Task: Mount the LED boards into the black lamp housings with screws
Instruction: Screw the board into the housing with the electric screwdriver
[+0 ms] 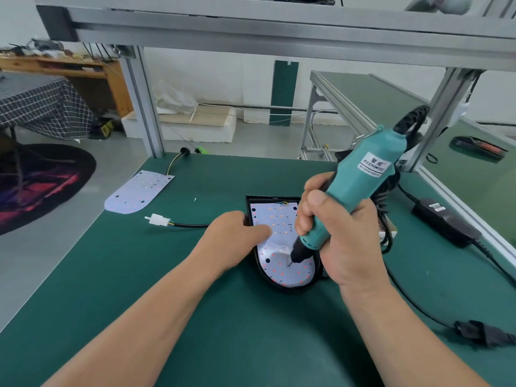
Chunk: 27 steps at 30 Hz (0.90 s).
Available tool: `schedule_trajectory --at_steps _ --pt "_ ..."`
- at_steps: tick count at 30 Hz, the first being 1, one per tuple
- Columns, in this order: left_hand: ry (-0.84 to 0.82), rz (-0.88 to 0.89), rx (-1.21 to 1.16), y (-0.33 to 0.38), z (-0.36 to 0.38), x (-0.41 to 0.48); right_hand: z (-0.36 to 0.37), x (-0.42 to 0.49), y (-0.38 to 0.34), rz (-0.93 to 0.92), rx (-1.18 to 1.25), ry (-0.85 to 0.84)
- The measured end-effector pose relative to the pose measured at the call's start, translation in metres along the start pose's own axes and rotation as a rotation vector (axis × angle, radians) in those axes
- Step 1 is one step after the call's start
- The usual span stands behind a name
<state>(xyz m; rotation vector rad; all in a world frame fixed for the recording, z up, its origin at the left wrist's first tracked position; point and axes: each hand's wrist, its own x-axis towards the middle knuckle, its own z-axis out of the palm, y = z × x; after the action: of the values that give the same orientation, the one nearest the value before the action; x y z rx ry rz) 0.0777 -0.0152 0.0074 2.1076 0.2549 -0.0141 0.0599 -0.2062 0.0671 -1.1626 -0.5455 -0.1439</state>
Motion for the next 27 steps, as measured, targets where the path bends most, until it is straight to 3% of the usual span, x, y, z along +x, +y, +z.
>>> schedule_trajectory --at_steps 12,18,23,25,27 --pt "-0.004 -0.032 0.056 0.009 -0.002 -0.005 -0.002 0.003 0.003 0.078 0.034 -0.082" --pt "-0.1 -0.021 0.008 0.009 -0.009 -0.007 -0.019 0.011 -0.015 -0.03 0.289 -0.072" --pt "-0.287 -0.012 0.081 0.017 -0.019 -0.021 -0.032 0.014 -0.013 0.072 0.417 0.213" --pt "-0.177 -0.07 -0.047 0.023 -0.023 -0.02 -0.035 0.015 -0.009 0.108 0.519 0.315" --pt "0.017 -0.098 -0.331 0.024 -0.03 -0.015 -0.037 0.017 -0.006 0.118 0.564 0.38"
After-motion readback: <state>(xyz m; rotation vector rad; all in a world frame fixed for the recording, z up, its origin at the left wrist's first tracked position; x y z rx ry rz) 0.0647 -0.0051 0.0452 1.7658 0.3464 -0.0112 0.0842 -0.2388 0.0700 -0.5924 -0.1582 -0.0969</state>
